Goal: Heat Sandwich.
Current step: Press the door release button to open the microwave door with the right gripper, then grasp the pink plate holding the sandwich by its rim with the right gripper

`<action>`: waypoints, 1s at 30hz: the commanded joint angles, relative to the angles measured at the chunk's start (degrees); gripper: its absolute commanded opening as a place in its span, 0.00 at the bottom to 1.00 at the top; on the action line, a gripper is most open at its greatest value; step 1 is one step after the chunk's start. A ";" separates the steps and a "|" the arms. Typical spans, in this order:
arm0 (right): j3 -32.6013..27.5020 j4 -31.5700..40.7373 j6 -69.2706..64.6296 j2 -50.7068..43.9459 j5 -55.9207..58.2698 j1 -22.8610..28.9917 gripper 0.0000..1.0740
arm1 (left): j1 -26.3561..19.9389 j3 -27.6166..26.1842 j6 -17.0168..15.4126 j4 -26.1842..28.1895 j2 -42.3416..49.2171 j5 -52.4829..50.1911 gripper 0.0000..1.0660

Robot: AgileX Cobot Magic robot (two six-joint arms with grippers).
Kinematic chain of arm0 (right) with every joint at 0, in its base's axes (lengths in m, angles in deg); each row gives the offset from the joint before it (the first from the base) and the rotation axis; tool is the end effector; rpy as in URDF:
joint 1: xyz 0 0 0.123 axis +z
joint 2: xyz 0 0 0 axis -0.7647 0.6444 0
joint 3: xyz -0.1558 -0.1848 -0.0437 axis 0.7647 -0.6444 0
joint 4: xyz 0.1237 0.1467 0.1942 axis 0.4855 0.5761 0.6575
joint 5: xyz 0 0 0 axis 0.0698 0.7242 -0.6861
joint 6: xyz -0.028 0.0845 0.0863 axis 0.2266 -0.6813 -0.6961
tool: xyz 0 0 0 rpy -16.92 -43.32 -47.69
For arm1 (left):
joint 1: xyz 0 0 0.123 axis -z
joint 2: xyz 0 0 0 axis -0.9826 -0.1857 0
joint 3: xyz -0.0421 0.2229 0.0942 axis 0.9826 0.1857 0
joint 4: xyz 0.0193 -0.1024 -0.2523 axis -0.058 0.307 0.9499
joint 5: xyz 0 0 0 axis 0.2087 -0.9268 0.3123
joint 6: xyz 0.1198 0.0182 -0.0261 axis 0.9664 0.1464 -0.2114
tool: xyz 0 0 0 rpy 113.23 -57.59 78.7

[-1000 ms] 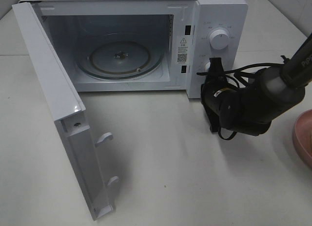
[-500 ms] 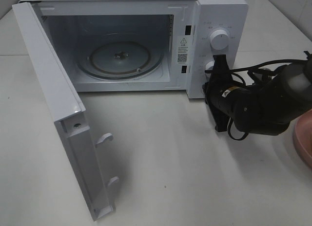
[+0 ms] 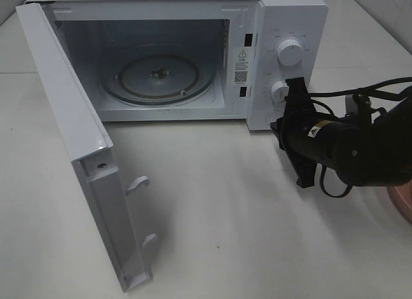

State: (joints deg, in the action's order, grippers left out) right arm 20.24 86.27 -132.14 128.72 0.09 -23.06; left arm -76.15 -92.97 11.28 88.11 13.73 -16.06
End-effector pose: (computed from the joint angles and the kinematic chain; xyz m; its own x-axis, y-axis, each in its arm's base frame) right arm 0.3235 0.1307 0.0404 -0.2351 0.9690 -0.0758 0.4152 0.1707 0.8936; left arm 0.0795 -0.0044 0.2770 -0.4505 0.0187 -0.8926 0.0523 0.9986 -0.0054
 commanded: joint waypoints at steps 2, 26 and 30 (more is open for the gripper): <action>-0.86 -1.66 8.94 -4.35 8.31 -0.06 0.00 | -0.11 0.06 -0.23 0.00 0.97 -0.29 0.92; -0.86 -10.37 56.55 -23.95 45.61 -0.06 0.06 | -0.11 0.06 -0.23 0.00 0.97 -0.29 0.92; -0.86 -16.62 56.95 -28.25 55.58 -1.43 0.08 | -0.11 0.06 -0.23 0.00 0.97 -0.29 0.92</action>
State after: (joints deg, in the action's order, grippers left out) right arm 19.32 72.92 -76.22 102.65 50.56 -23.46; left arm -76.15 -92.97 11.28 88.11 13.73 -16.06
